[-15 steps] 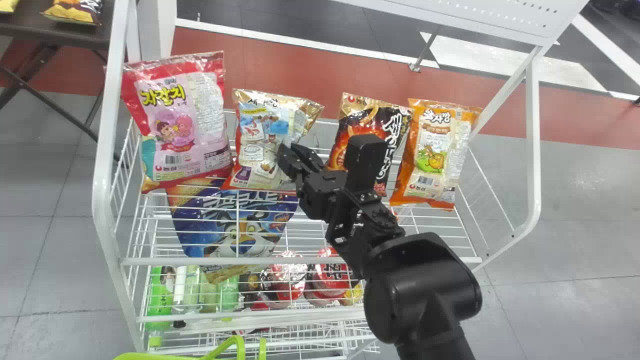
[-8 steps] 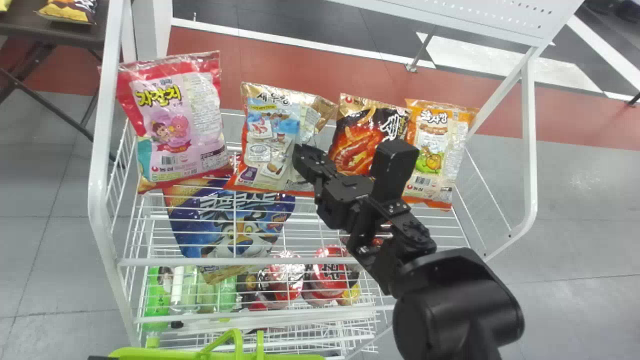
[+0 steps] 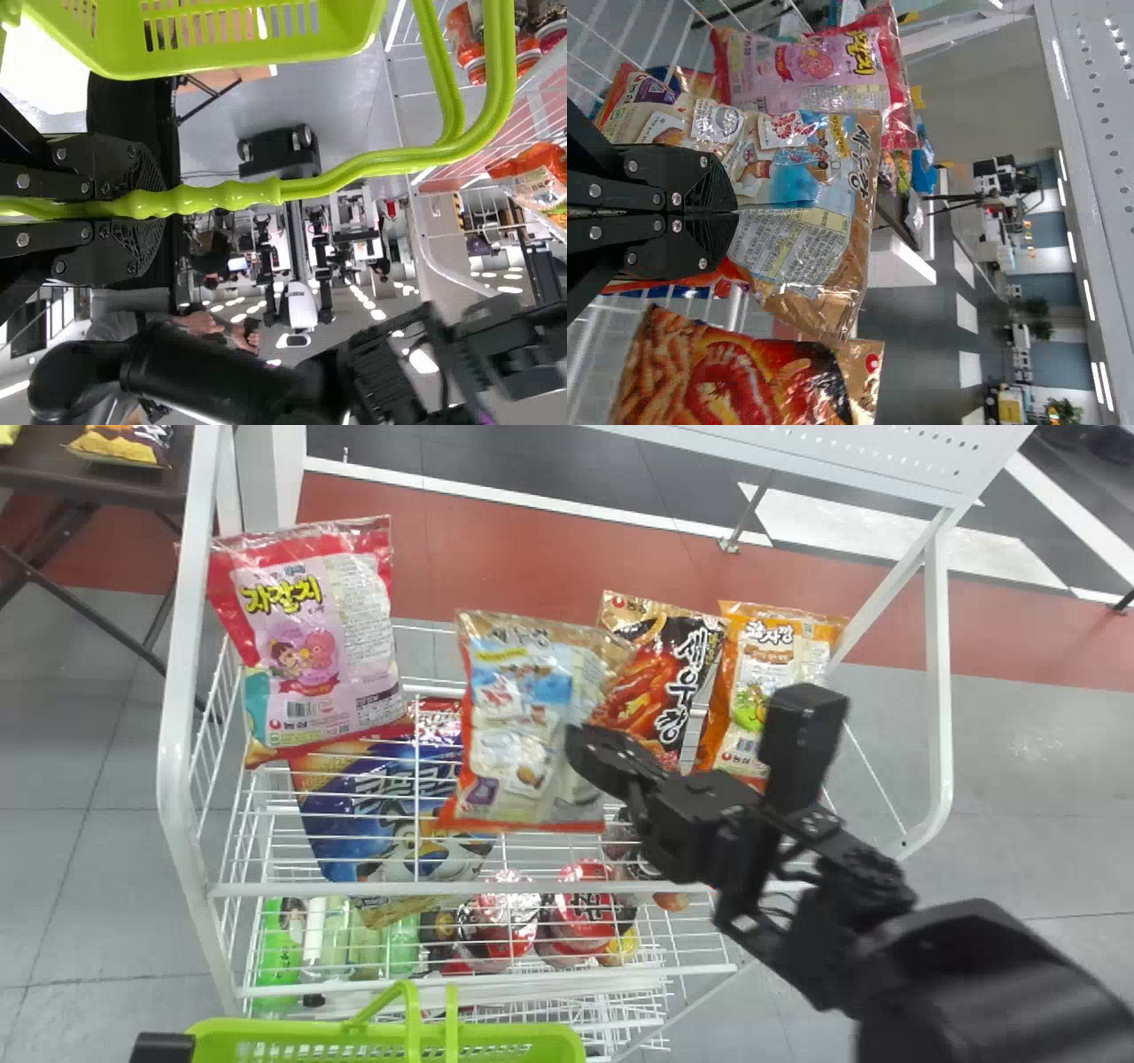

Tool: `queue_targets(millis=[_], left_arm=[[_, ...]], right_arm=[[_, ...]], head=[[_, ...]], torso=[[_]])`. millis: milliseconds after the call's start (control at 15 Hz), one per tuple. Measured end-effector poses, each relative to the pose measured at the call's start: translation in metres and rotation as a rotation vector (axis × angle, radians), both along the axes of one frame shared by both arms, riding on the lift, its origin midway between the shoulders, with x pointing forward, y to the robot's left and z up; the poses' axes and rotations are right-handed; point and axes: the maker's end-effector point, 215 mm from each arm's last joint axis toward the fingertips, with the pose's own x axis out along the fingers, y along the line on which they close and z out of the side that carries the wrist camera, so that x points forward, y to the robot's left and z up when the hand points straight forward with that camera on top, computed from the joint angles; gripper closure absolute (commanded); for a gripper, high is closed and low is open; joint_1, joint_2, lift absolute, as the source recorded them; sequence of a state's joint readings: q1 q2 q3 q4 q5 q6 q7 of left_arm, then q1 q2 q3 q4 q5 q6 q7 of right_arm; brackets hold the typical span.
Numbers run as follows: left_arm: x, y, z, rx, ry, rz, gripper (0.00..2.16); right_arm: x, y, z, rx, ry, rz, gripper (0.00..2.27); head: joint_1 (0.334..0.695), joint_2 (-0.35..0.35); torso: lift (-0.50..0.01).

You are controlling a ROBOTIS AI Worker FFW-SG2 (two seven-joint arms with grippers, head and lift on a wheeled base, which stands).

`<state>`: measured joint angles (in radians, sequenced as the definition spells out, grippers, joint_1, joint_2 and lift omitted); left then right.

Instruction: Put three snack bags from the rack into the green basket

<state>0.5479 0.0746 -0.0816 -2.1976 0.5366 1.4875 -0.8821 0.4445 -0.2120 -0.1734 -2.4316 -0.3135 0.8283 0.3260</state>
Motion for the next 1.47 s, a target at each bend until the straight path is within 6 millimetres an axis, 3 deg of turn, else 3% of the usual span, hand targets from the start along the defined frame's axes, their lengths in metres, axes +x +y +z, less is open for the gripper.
queue_targets(millis=[200, 333, 400, 533, 667, 800, 1067, 1333, 1400, 1467], left_arm=[[0.004, 0.0, -0.001, 0.004, -0.01, 0.006, 2.05], [0.006, -0.001, -0.001, 0.007, -0.015, 0.011, 2.05], [0.007, -0.002, -0.001, 0.004, -0.017, 0.012, 2.05], [0.008, -0.003, 0.001, -0.004, -0.018, 0.017, 2.05], [0.009, -0.006, 0.002, -0.013, -0.021, 0.025, 2.05], [0.01, -0.008, 0.003, -0.023, -0.024, 0.036, 2.05], [0.01, -0.01, 0.003, -0.025, -0.023, 0.042, 2.05], [0.008, -0.009, 0.003, -0.03, -0.017, 0.044, 2.05], [0.008, -0.008, 0.004, -0.031, -0.017, 0.045, 2.05], [0.008, -0.008, 0.004, -0.031, -0.017, 0.045, 2.05]], right_arm=[[-0.058, -0.037, -0.007, 0.002, 0.205, -0.015, 2.01], [-0.104, -0.047, -0.018, 0.042, 0.36, 0.004, 2.01], [-0.128, -0.047, -0.025, 0.07, 0.441, 0.02, 2.01], [-0.154, -0.044, -0.036, 0.102, 0.517, 0.037, 2.01], [-0.179, -0.028, -0.056, 0.153, 0.598, 0.074, 2.01], [-0.203, -0.006, -0.089, 0.212, 0.708, 0.112, 2.01], [-0.236, 0.031, -0.147, 0.227, 0.873, 0.169, 2.01], [-0.236, 0.052, -0.187, 0.201, 0.942, 0.212, 1.91], [-0.241, 0.059, -0.193, 0.193, 0.961, 0.23, 1.72], [-0.245, 0.064, -0.197, 0.181, 0.974, 0.247, 1.1]], head=[[0.695, -0.35], [0.695, -0.35], [0.695, -0.35], [0.695, -0.35], [0.695, -0.35], [0.695, -0.35], [0.695, -0.35], [0.695, -0.35], [0.695, -0.35], [0.695, -0.35]], torso=[[0.0], [0.0], [0.0], [0.0], [0.0], [0.0], [0.0], [0.0], [0.0], [0.0]])
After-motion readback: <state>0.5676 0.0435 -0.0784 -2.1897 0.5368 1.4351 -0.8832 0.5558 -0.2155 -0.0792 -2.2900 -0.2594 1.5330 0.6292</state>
